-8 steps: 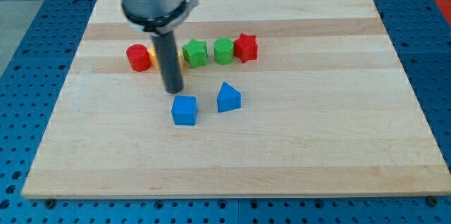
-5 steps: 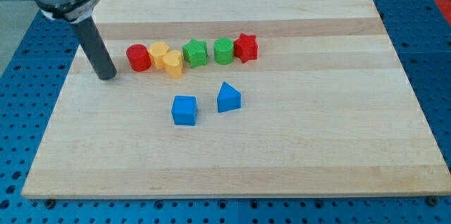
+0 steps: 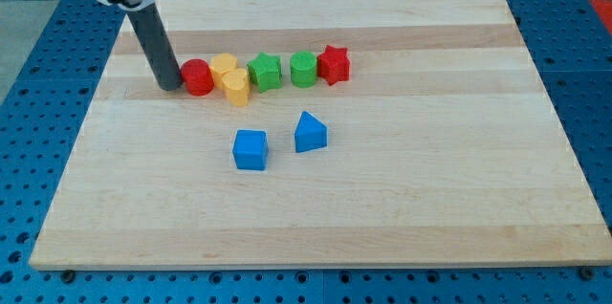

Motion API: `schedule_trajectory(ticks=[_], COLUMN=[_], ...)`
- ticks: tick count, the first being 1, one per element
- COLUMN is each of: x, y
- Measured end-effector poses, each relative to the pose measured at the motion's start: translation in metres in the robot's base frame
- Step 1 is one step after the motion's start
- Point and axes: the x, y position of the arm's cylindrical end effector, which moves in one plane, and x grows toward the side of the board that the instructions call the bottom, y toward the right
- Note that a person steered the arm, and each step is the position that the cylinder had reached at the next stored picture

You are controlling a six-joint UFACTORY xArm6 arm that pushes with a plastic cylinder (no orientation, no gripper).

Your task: Slide red circle along with yellow hexagon closer to green star

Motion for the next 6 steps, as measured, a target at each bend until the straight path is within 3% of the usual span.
schedule_trajectory(ticks=[1, 2, 3, 6], x=[-0.002, -0.001, 0.021, 0.036], y=[0.004, -0.03, -0.041, 0.004])
